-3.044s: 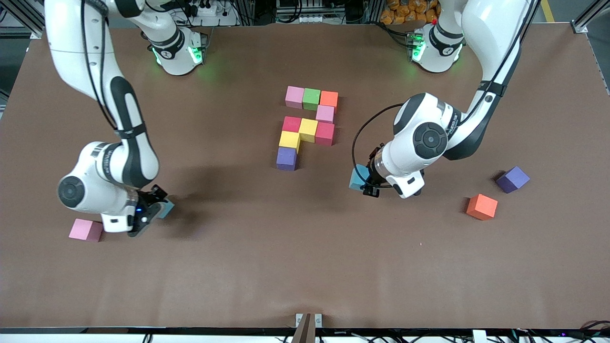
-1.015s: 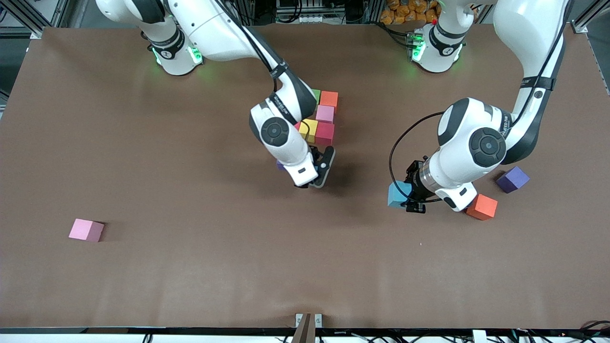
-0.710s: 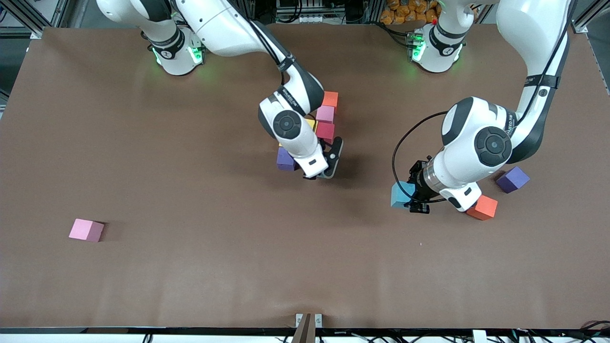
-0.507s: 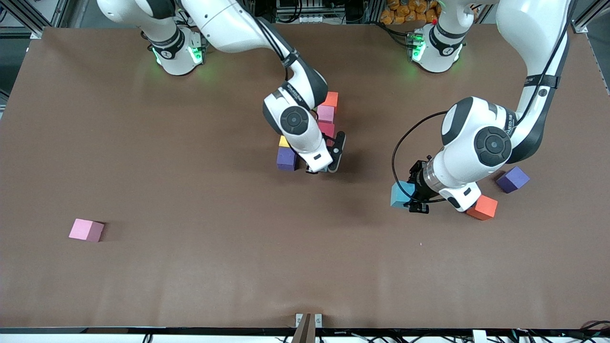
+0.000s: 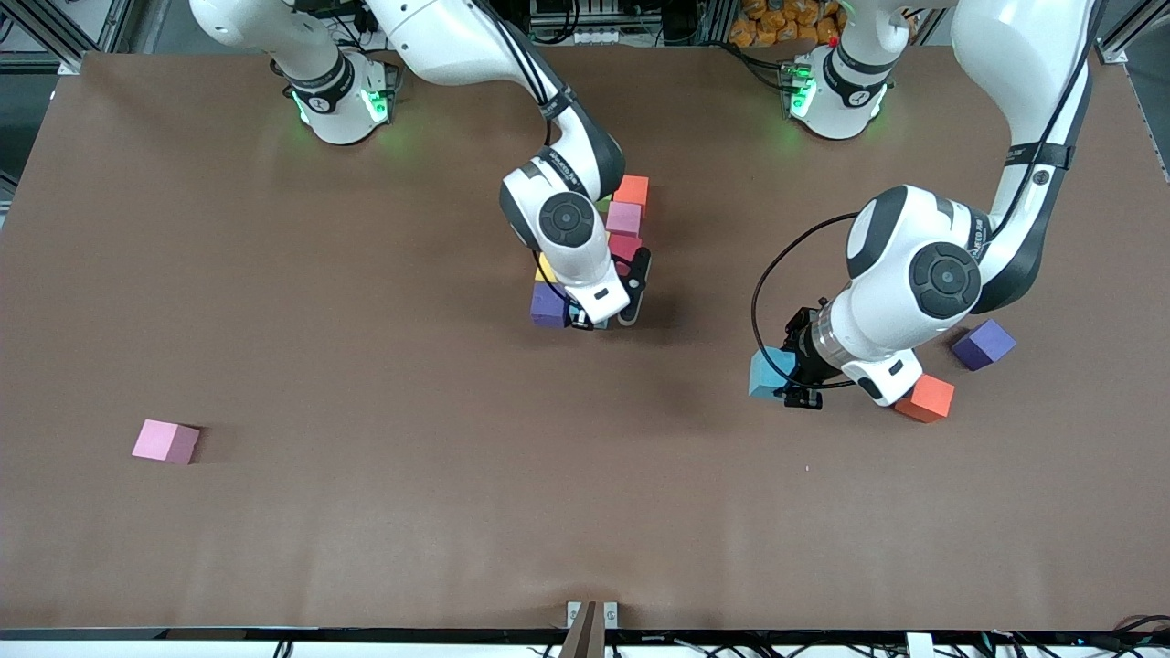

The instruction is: Form number 2 with 11 blocks

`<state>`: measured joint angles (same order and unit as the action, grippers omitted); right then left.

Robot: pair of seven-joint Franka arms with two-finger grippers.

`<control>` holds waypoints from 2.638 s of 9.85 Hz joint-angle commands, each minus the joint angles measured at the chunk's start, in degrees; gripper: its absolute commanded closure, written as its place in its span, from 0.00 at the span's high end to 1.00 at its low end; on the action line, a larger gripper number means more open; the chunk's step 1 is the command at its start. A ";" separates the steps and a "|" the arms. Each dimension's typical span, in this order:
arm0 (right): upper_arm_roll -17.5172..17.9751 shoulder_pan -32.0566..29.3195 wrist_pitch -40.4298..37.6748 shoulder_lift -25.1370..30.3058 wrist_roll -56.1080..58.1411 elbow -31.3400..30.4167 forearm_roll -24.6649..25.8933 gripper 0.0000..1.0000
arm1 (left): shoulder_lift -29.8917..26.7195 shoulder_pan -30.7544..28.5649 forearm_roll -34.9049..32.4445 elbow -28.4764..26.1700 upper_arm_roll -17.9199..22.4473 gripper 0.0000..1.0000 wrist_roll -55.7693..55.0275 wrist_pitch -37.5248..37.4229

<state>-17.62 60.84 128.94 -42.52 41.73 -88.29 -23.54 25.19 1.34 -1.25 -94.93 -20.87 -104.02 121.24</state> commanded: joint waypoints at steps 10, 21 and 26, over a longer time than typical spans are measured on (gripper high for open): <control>-1.10 1.73 3.87 0.86 -3.58 -3.47 2.45 0.13 | -1.37 -1.16 -0.51 -0.70 -0.57 0.00 0.75 -0.92; -1.01 2.26 5.71 -0.46 -9.65 -3.38 3.68 1.00 | -1.11 -1.16 -0.51 -0.69 -0.66 0.00 1.53 -0.92; -1.01 2.44 6.15 -0.81 -9.65 -3.38 5.34 0.95 | -1.11 -1.16 -0.42 -0.69 -0.66 0.00 1.62 -0.92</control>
<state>-17.78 62.05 134.38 -43.34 33.36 -91.21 -19.20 25.08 0.84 -1.25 -94.97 -20.95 -103.21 121.09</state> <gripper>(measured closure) 0.031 0.410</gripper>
